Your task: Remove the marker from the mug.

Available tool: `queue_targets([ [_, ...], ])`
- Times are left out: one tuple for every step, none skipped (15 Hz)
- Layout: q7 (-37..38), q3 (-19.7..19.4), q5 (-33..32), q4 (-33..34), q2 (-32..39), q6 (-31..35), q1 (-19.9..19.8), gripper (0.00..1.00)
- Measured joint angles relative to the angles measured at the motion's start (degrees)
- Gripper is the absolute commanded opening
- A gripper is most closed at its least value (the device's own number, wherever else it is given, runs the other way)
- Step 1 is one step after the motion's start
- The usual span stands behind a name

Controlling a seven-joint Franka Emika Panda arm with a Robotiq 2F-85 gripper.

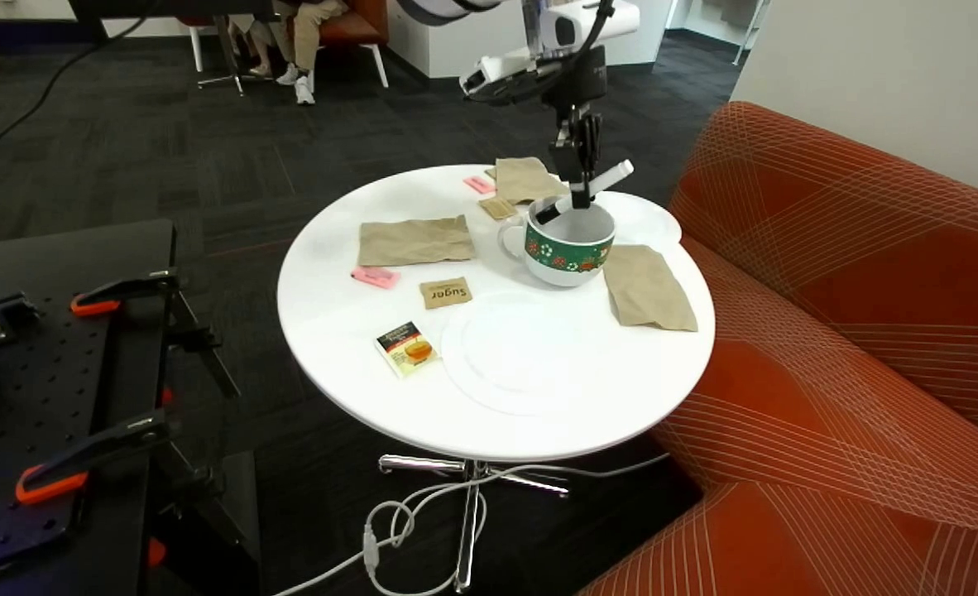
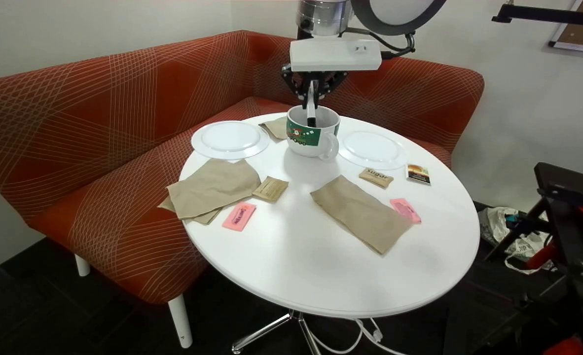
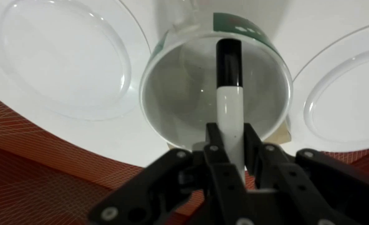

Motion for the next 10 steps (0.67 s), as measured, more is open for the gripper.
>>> queue_targets([
  [1.9, -0.9, -1.4, -1.1, -1.5, 0.1, 0.9, 0.05],
  [3.9, -1.7, -3.1, -2.1, -3.1, 0.3, 1.8, 0.05],
  [5.5, -2.2, -4.8, -3.2, -4.8, 0.4, 2.4, 0.05],
  [7.1, -2.3, -6.4, -4.3, -6.5, 0.4, 2.8, 0.05],
  [8.0, -2.1, -7.5, -5.4, -8.0, 0.4, 3.1, 0.05],
  [8.3, -1.7, -8.4, -6.5, -9.6, 0.4, 3.1, 0.05],
  [8.3, -0.9, -9.0, -7.7, -11.0, 0.4, 3.1, 0.05],
  [8.2, 0.0, -9.3, -8.9, -12.4, 0.4, 3.0, 0.05],
  [8.0, 1.1, -9.4, -10.1, -13.7, 0.4, 2.9, 0.05],
  [7.6, 2.4, -9.4, -11.3, -14.9, 0.4, 2.7, 0.05],
])
